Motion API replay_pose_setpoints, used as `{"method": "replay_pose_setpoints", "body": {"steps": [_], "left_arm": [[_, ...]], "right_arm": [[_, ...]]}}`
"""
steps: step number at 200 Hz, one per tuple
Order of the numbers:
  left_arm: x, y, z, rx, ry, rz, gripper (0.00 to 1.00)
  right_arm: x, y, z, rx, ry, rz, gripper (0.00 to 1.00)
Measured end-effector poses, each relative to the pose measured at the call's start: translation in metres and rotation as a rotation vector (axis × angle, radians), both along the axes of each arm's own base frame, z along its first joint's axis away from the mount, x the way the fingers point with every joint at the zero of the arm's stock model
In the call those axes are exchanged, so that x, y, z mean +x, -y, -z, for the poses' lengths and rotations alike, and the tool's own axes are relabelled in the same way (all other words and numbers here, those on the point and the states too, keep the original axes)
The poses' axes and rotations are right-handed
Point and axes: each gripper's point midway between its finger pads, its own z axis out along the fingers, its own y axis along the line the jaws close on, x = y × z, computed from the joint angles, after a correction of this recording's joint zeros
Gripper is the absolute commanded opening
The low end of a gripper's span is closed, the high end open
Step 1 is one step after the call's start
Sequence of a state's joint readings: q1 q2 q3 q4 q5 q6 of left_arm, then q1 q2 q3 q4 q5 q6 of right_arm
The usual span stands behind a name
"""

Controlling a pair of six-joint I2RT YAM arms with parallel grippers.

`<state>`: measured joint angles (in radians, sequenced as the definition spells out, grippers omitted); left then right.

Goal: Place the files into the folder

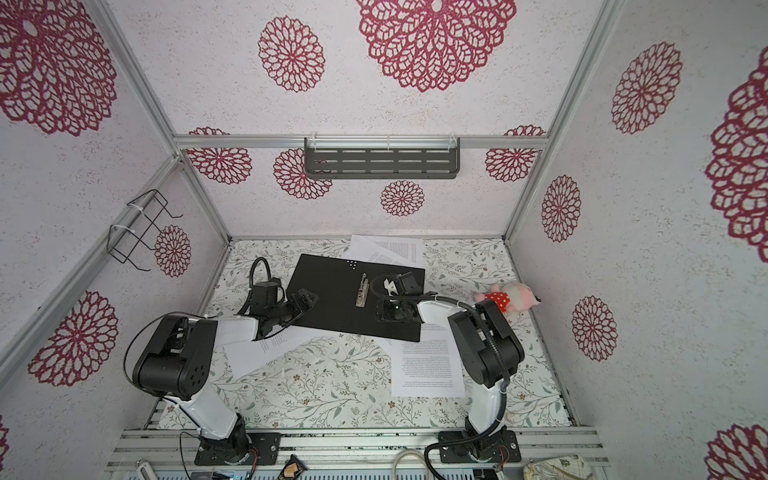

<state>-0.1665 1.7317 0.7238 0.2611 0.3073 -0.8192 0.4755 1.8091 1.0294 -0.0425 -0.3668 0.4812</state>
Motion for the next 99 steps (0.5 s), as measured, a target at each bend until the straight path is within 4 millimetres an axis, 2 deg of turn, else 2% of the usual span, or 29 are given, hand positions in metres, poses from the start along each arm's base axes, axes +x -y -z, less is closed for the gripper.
{"method": "replay_pose_setpoints", "body": {"steps": [37,68,84,99], "left_arm": [[-0.011,0.014,0.0,0.031,-0.001,0.021,0.99],[-0.022,0.025,-0.004,0.07,-0.057,0.059,0.99],[-0.038,0.042,-0.008,0.115,-0.105,0.129,0.98],[-0.047,0.073,-0.024,0.145,-0.102,0.227,0.99]], "right_arm": [[-0.003,0.052,-0.02,0.009,0.038,0.114,0.78],[-0.007,0.115,-0.043,-0.012,0.103,0.282,0.9],[-0.018,0.148,-0.047,-0.027,0.113,0.378,0.94],[-0.034,0.175,-0.045,-0.036,0.106,0.463,0.97]]}}
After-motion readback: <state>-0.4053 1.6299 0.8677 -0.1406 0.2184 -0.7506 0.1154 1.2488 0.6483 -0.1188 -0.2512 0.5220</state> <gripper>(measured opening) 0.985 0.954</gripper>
